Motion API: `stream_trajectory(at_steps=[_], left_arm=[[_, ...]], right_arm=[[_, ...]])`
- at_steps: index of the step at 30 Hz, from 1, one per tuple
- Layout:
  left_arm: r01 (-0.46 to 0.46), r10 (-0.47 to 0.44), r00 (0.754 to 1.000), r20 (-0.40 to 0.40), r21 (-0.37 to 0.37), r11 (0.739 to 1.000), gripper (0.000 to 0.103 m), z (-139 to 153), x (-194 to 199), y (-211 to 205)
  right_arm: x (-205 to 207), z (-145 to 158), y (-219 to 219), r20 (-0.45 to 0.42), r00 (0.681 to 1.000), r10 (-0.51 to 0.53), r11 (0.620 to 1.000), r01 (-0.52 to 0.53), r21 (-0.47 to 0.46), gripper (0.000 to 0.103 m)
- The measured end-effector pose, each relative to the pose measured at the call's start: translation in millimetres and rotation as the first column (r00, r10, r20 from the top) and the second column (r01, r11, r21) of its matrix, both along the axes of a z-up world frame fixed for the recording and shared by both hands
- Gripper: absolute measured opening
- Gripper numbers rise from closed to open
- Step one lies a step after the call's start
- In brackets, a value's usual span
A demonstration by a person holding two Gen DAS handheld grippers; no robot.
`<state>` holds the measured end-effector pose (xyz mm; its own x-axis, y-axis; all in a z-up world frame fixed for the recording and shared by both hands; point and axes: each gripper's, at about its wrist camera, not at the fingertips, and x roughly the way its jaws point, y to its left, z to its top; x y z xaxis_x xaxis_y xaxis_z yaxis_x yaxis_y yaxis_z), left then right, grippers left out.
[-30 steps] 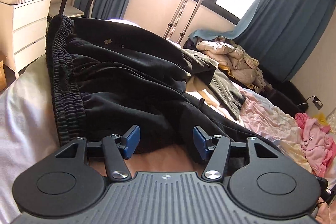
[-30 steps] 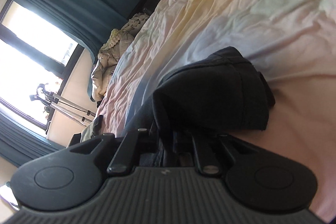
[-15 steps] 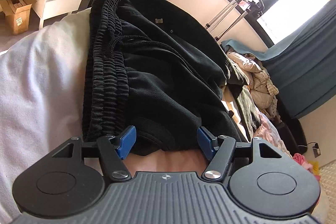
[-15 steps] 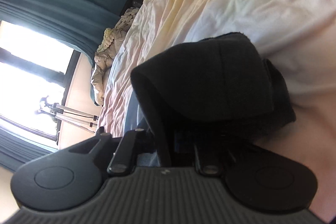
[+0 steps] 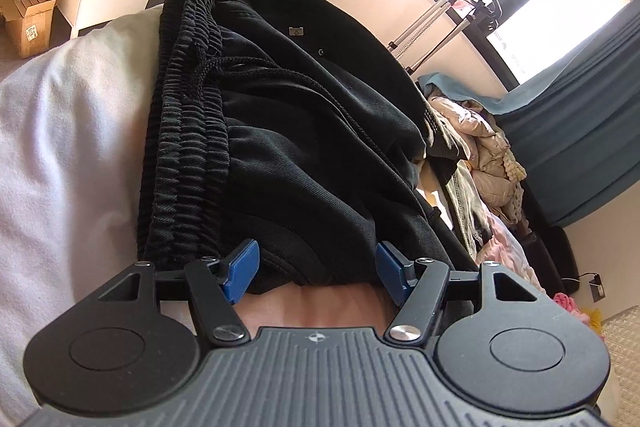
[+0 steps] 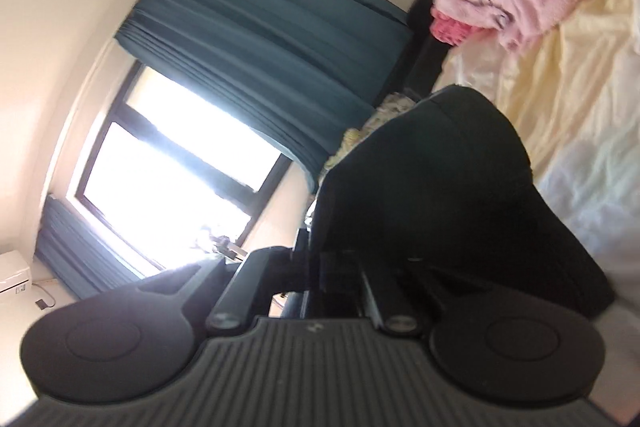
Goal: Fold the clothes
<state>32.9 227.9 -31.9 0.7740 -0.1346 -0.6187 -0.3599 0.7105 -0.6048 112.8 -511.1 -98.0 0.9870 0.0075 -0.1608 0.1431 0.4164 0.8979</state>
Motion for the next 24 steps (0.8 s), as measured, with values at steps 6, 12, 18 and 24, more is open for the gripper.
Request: stream_trajectory(at_steps=[6, 12, 18, 24], left_arm=[[-0.072, 0.072, 0.997, -0.011, -0.073, 0.995, 0.07, -5.0, -5.8, 13.0], [-0.176, 0.164, 0.983, -0.076, -0.19, 0.966, 0.073, -19.2, -16.6, 31.6], [-0.248, 0.224, 0.968, -0.11, -0.315, 0.916, 0.077, -35.6, -12.4, 45.6], [-0.244, 0.212, 0.969, -0.123, -0.391, 0.887, 0.077, -41.2, -19.7, 38.5]], right_arm=[[-4.7, -62.0, -5.8, -0.315, 0.949, -0.006, 0.963, 0.091, 0.253, 0.011], [-6.2, -43.7, -3.5, -0.32, 0.947, -0.01, 0.979, 0.073, 0.188, 0.028], [-11.7, -34.4, -3.0, -0.344, 0.939, 0.002, 0.995, 0.033, 0.096, 0.061], [-20.0, -36.5, -6.0, -0.331, 0.944, -0.021, 0.991, 0.063, 0.118, 0.061]])
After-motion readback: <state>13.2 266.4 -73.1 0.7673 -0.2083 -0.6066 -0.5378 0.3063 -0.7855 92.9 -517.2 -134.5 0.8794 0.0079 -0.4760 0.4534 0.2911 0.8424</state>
